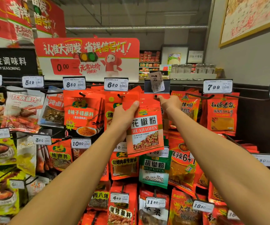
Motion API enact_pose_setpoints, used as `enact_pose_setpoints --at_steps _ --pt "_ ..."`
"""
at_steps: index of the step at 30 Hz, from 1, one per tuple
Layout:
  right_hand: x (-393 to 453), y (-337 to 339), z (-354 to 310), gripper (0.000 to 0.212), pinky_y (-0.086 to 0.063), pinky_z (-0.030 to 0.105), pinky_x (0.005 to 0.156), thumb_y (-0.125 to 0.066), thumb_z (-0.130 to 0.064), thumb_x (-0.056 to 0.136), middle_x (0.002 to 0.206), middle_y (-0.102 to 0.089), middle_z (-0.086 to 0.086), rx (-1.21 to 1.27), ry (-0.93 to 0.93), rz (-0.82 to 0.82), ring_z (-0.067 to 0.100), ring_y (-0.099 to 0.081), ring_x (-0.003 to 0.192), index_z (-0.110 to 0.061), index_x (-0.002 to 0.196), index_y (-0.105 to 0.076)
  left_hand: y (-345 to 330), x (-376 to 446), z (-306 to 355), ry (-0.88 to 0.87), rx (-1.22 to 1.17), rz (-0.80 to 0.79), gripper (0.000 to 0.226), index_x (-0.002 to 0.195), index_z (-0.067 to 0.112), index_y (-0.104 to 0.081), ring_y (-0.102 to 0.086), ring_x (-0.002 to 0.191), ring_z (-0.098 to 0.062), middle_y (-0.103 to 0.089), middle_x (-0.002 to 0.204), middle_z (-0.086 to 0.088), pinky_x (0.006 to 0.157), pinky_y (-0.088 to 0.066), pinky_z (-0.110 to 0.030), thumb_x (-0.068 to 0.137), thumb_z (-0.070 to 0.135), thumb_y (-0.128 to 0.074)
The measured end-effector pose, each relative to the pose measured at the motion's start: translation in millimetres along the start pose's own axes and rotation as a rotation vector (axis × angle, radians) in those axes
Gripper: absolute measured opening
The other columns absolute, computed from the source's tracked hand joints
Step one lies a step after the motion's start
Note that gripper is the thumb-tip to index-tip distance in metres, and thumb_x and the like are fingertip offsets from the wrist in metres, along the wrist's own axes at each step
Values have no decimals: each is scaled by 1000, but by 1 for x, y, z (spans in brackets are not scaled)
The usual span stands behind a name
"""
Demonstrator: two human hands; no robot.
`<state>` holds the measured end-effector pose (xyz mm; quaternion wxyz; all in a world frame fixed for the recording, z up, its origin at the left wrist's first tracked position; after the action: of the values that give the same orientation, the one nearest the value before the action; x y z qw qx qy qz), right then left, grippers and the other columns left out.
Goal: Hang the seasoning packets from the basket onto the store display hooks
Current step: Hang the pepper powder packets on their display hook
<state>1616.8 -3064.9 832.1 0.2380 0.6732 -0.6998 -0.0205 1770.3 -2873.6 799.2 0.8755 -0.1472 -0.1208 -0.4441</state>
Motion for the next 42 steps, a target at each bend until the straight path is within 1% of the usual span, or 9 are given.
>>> enact_pose_setpoints --at_steps 4,10,16,25,30,33,37,39,42 --pt "-14 22 5 28 -40 29 67 -59 -43 97 101 -63 -7 170 141 100 21 -60 102 -19 111 -59 -9 12 -1 6 16 -9 18 95 22 -69 -76 69 -10 -78 78 9 51 -55 -20 95 40 -67" --pt "-42 47 14 28 -46 31 71 -50 -38 100 81 -68 -10 494 260 76 4 -62 75 -25 81 -65 -37 30 -3 51 22 -62 21 100 18 -66 -77 73 -22 -79 82 -2 65 -63 -38 92 36 -71" --pt "-52 36 2 27 -58 26 62 -61 -41 98 79 -76 -8 405 300 -174 9 -73 72 -16 89 -70 -54 42 0 106 17 -62 28 110 14 -62 -77 68 -24 -79 78 -5 56 -61 -35 91 33 -72" --pt "-47 16 6 14 -60 31 56 -73 -29 89 77 -78 6 495 140 -272 23 -76 67 -18 80 -70 -54 46 -7 200 51 31 24 99 13 -58 -73 53 -22 -76 74 -10 44 -55 -31 88 26 -75" --pt "-30 7 16 16 -64 44 70 -76 -30 87 77 -78 6 449 26 -183 29 -77 73 -18 77 -72 -43 50 -11 158 198 96 50 124 10 -56 -68 101 -27 -68 113 -9 88 -58 -43 90 42 -73" --pt "-16 7 12 21 -62 48 79 -75 -34 87 76 -76 2 339 21 -75 25 -75 76 -14 78 -73 -24 50 -11 117 242 152 35 117 13 -62 -62 110 -27 -66 114 -7 99 -52 -45 95 39 -66" --pt "-1 -2 7 37 -55 46 97 -73 -37 90 113 -74 10 198 -3 -26 27 -70 106 -8 113 -73 -10 45 -13 109 244 117 9 95 18 -65 -63 80 -22 -66 85 -3 76 -54 -33 95 27 -61" --pt "4 -8 8 48 -52 45 103 -73 -34 91 130 -67 12 231 -48 -40 29 -65 118 -8 131 -64 -9 42 -13 121 222 88 7 90 19 -63 -65 78 -22 -68 88 -5 70 -55 -34 96 21 -58" --pt "8 -10 12 24 -56 46 96 -71 -36 93 113 -72 12 236 -46 -39 30 -70 105 -13 99 -69 -11 35 -9 126 195 48 9 94 17 -63 -71 81 -20 -73 101 -8 70 -59 -32 98 16 -55"
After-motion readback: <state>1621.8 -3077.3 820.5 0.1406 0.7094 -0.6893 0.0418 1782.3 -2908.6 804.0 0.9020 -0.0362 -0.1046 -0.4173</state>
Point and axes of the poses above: each hand's wrist, its own x-axis towards the middle knuckle, its own y-axis out of the back of the hand, z = x × y, the point moved 9 cm from there along x, towards the middle knuckle
